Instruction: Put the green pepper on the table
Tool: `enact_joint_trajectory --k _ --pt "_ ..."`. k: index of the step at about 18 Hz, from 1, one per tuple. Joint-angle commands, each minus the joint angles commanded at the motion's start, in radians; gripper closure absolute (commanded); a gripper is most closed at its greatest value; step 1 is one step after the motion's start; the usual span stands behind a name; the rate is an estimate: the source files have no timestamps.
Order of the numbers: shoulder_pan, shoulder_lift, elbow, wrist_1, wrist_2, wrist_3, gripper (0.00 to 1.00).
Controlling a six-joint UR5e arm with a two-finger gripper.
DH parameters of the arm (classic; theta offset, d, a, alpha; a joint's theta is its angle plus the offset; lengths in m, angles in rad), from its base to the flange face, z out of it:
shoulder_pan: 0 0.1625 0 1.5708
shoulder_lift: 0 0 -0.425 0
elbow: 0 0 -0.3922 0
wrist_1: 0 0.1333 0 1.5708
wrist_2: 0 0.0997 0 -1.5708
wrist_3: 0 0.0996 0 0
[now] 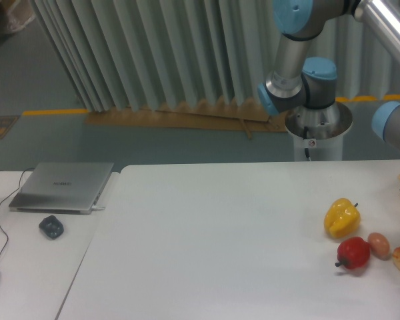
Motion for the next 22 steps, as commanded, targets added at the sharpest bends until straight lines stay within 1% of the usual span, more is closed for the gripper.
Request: enact_joint_trajectory --k 9,12,13,16,19,22 --pt "0.006 0.001 -0.002 -0.002 -0.006 0.003 0.0" --pt "0.032 0.004 0.0 -0.002 -0.006 0.019 0.0" --pt "0.041 0.002 0.0 0.0 -0.008 0.031 0.0" --pt "0.071 -0.004 0.021 0.0 -0.025 0.181 0.0" --pt "0.077 -0.007 0.024 0.0 -0.029 0.195 0.0" --pt "0.109 -0.004 0.018 -0.003 -0.061 0.206 0.0"
